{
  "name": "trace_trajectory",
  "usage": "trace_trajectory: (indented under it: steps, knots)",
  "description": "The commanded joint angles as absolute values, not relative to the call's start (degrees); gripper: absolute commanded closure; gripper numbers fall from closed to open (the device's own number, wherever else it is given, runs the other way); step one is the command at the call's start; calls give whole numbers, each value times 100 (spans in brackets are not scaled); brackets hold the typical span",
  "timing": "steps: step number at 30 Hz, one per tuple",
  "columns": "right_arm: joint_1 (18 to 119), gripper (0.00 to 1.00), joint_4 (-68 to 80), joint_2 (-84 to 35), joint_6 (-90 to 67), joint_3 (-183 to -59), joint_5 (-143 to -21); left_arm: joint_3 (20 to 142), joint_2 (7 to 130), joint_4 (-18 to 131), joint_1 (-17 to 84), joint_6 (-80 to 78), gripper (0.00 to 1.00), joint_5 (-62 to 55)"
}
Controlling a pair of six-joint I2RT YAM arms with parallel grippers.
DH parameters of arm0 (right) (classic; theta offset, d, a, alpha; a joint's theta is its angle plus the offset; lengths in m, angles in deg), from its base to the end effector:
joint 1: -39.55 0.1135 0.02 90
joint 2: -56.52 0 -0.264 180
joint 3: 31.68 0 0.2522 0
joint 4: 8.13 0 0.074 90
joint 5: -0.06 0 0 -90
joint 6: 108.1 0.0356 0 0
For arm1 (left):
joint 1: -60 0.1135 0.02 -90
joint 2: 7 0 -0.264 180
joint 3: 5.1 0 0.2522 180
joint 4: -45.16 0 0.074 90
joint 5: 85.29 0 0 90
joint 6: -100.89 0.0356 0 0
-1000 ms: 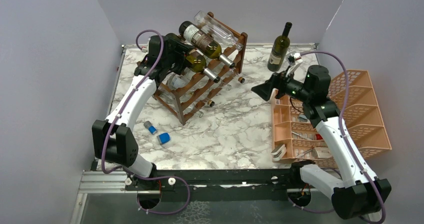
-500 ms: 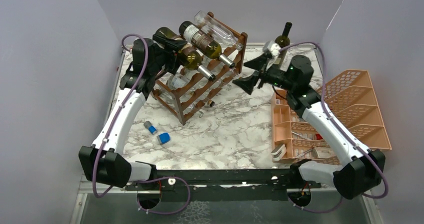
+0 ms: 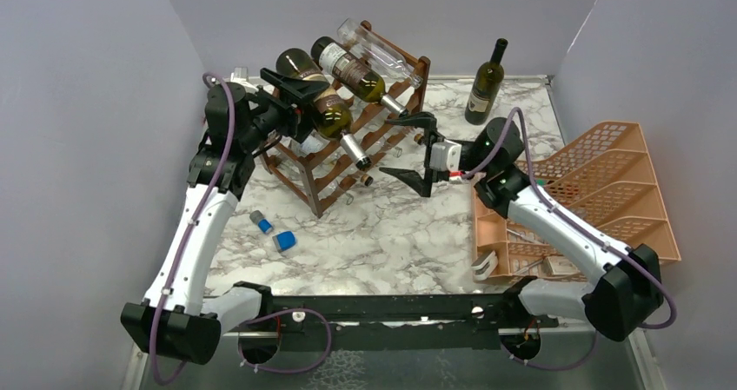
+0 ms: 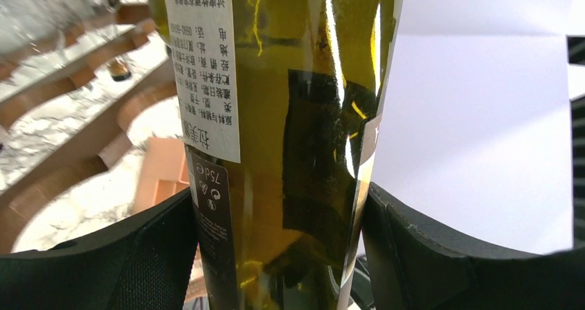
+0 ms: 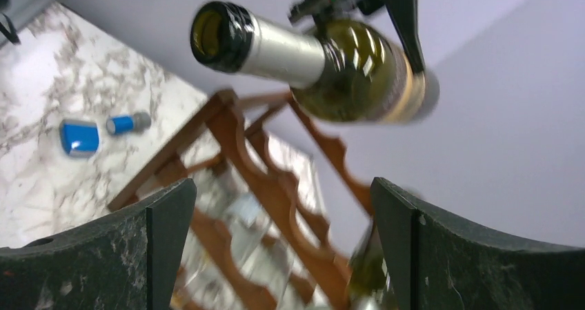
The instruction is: Take the wine bottle off the wine rack
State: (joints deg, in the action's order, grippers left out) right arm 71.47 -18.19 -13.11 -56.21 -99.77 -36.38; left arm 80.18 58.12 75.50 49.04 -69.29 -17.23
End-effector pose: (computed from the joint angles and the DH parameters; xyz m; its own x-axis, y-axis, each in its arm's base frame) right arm 0.2177 0.1693 0.3683 0.7095 0.0101 -0.7046 -0.7008 0.1140 -0.7041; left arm 0.2439 -0.0608 0.4210 -0.5591 -0.8227 -0.1028 -0.0793 0.1765 -0.9811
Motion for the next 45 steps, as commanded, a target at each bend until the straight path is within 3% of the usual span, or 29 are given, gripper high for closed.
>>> trace_trajectory:
  steps: [1,4,12,23,32,38,43,45]
  knots:
    - [7500,0,-3990,-1702,-5667,-9977,-2881,8029,5423,6970,4923,-7247,55,-2306]
    - [7785,2,-4722,-1967,-5402,-10170,-2714,7904,5318,6906,4923,-7331,54,-2345]
    - [8275,19,-5497,-2282,-5766,-10125,-2946,7533,5138,6788,4921,-7548,54,-2474]
    - [8561,33,-5853,-3016,-6442,-10553,-3212,7352,5132,6621,4919,-7835,54,-2641]
    - [8596,51,-6524,-3417,-6311,-10784,-3668,7325,5142,6685,4919,-7929,54,-2662]
    - [8591,78,-6366,-3464,-6203,-10893,-3637,7293,5181,6664,4919,-7977,53,-2658]
    - [8596,84,-6556,-3474,-5830,-11110,-4028,7234,5136,6660,4919,-7977,42,-2588]
    - [8594,88,-6453,-3451,-5619,-11311,-4244,7146,5075,6587,4916,-8010,30,-2521]
